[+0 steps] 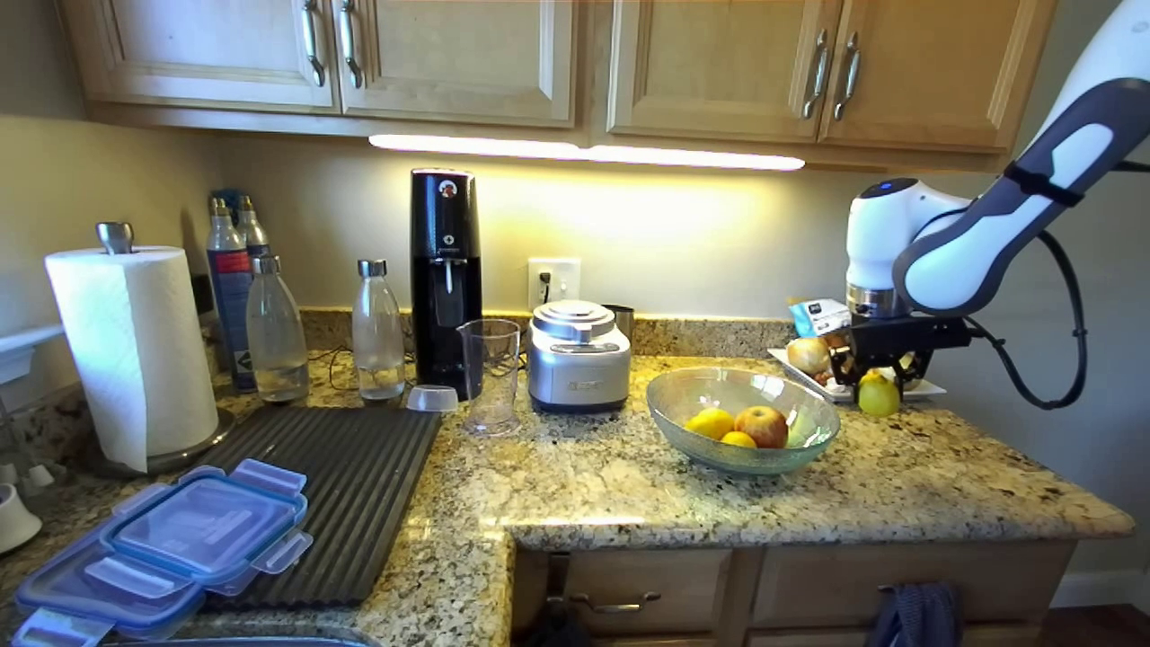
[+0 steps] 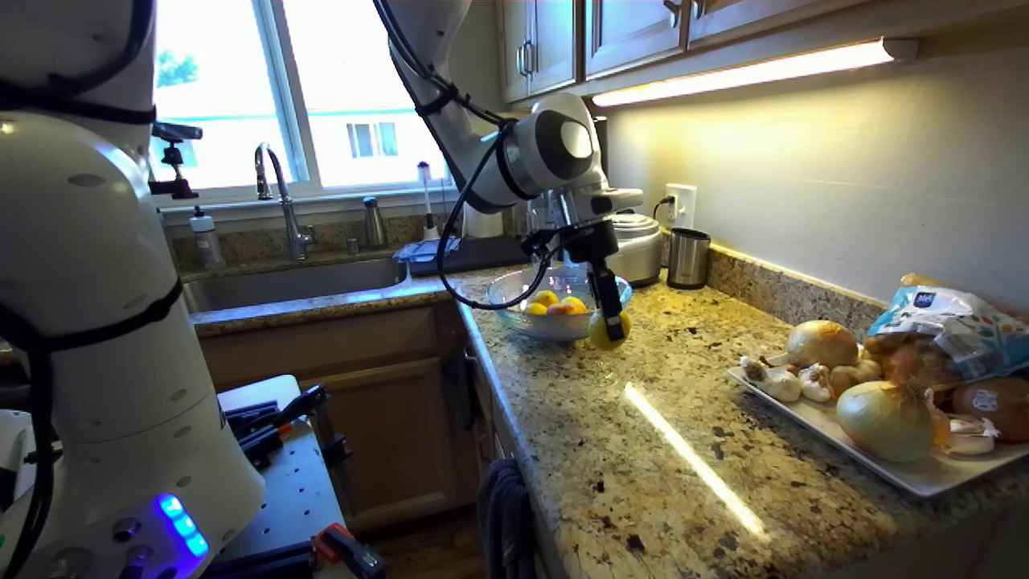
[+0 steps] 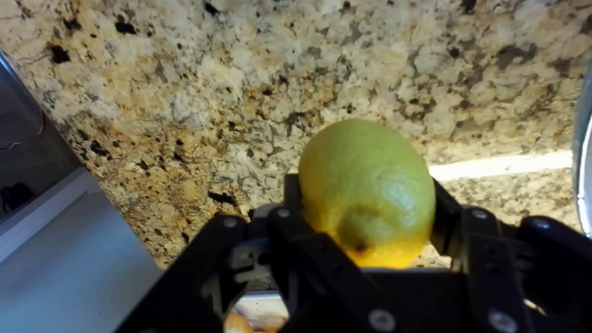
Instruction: Remove the lemon from the glass bowl and place it on the counter
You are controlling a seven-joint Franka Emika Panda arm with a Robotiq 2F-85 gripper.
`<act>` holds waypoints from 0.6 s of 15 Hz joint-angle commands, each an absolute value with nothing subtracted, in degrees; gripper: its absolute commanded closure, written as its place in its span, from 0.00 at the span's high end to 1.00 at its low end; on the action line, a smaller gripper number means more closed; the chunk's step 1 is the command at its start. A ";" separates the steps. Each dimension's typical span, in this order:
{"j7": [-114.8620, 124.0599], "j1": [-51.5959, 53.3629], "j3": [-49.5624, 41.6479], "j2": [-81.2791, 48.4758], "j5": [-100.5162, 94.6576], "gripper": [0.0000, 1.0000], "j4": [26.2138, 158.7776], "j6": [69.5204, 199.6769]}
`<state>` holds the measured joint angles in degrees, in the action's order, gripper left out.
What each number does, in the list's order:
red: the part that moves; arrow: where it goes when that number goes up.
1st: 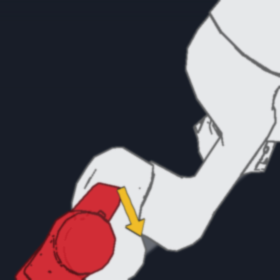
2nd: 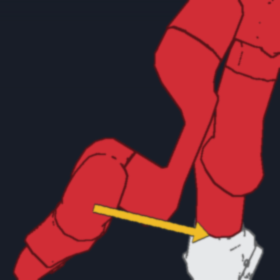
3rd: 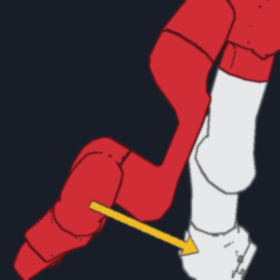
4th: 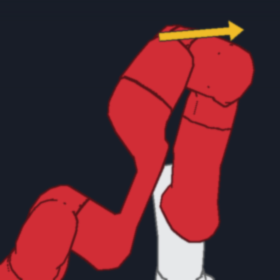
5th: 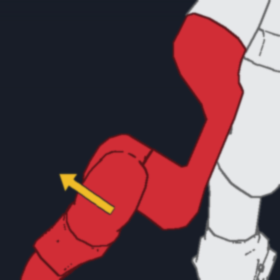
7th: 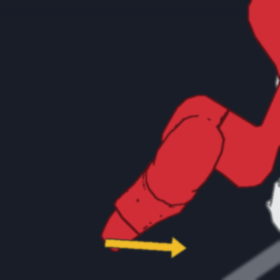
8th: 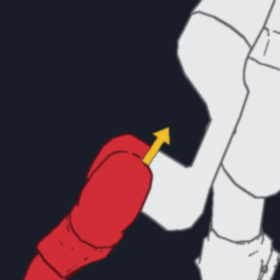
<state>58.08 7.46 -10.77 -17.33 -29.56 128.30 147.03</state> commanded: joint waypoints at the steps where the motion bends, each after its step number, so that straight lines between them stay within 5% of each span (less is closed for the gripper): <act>1: 58.78 6.61 -11.79 -17.71 -29.75 0.37 128.64 147.68; 9: 60.03 5.43 -15.42 -25.38 -26.42 0.37 126.35 156.18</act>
